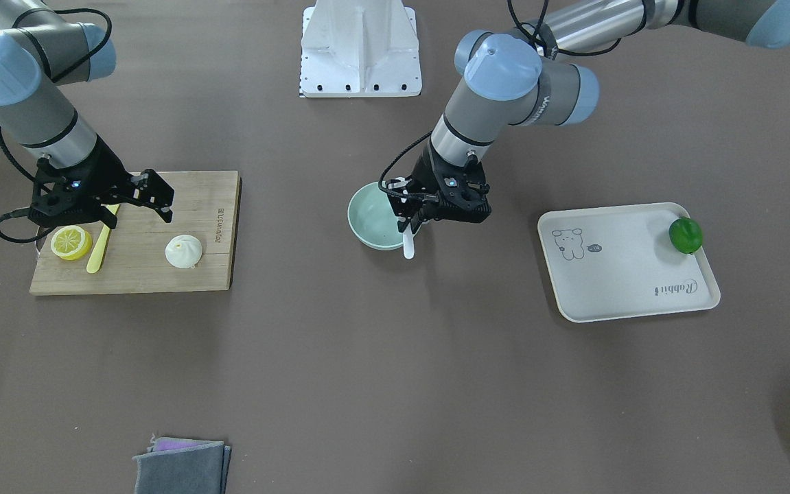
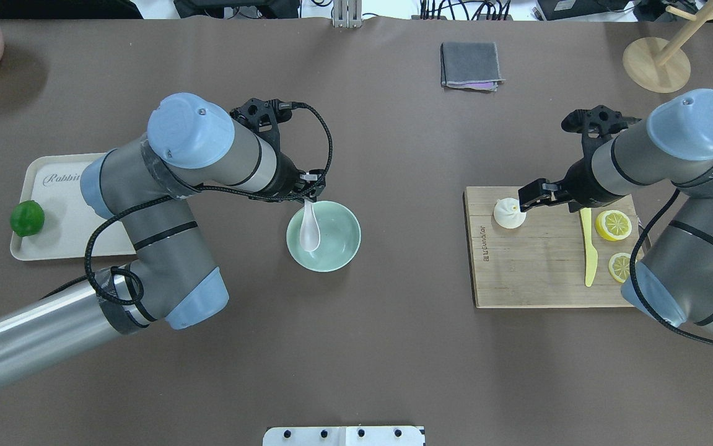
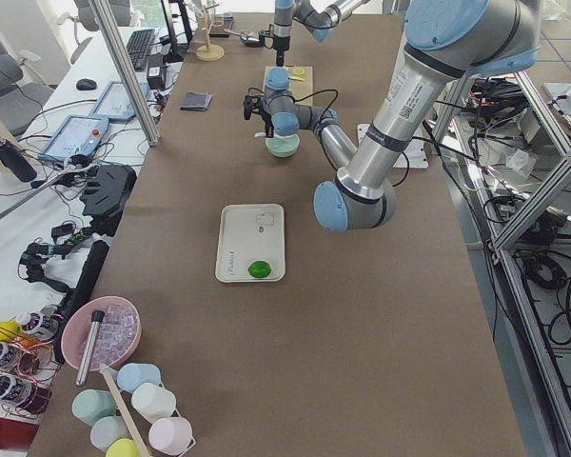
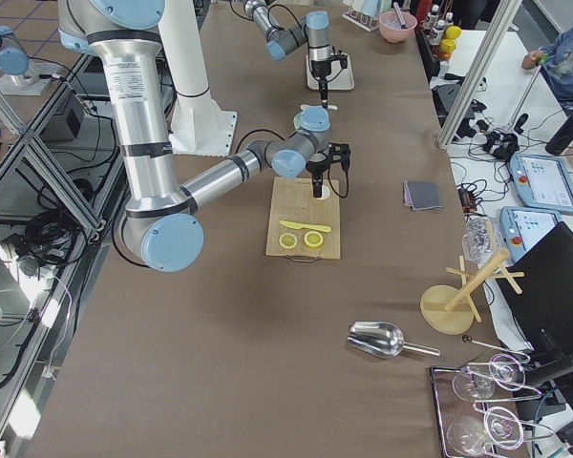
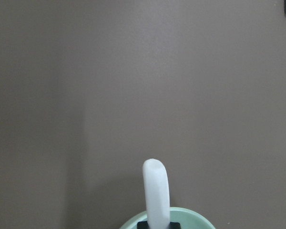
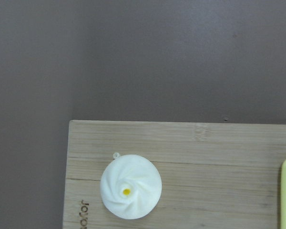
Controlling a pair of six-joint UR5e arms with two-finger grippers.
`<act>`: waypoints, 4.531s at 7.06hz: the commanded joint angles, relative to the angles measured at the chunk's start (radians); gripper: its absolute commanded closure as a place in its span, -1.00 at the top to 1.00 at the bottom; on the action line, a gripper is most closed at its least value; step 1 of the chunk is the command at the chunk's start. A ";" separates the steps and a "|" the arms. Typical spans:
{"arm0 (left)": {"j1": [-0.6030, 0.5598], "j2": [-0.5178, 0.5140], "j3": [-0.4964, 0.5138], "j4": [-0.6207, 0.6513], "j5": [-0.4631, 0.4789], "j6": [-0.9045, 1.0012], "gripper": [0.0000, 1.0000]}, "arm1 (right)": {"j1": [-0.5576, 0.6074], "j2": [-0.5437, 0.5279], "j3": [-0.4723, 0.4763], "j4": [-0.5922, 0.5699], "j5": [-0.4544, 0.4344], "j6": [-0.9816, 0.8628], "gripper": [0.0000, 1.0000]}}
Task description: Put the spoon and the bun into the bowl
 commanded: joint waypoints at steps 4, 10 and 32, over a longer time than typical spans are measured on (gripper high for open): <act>0.020 -0.044 0.063 -0.008 0.043 0.009 0.95 | -0.030 0.076 -0.106 0.000 -0.048 0.000 0.83; 0.008 -0.035 0.027 -0.003 0.043 0.009 0.96 | -0.061 0.088 -0.122 0.002 -0.072 0.013 -0.67; -0.398 0.528 -0.271 0.027 -0.193 0.605 0.96 | -0.027 0.066 0.175 -0.190 -0.086 0.132 1.00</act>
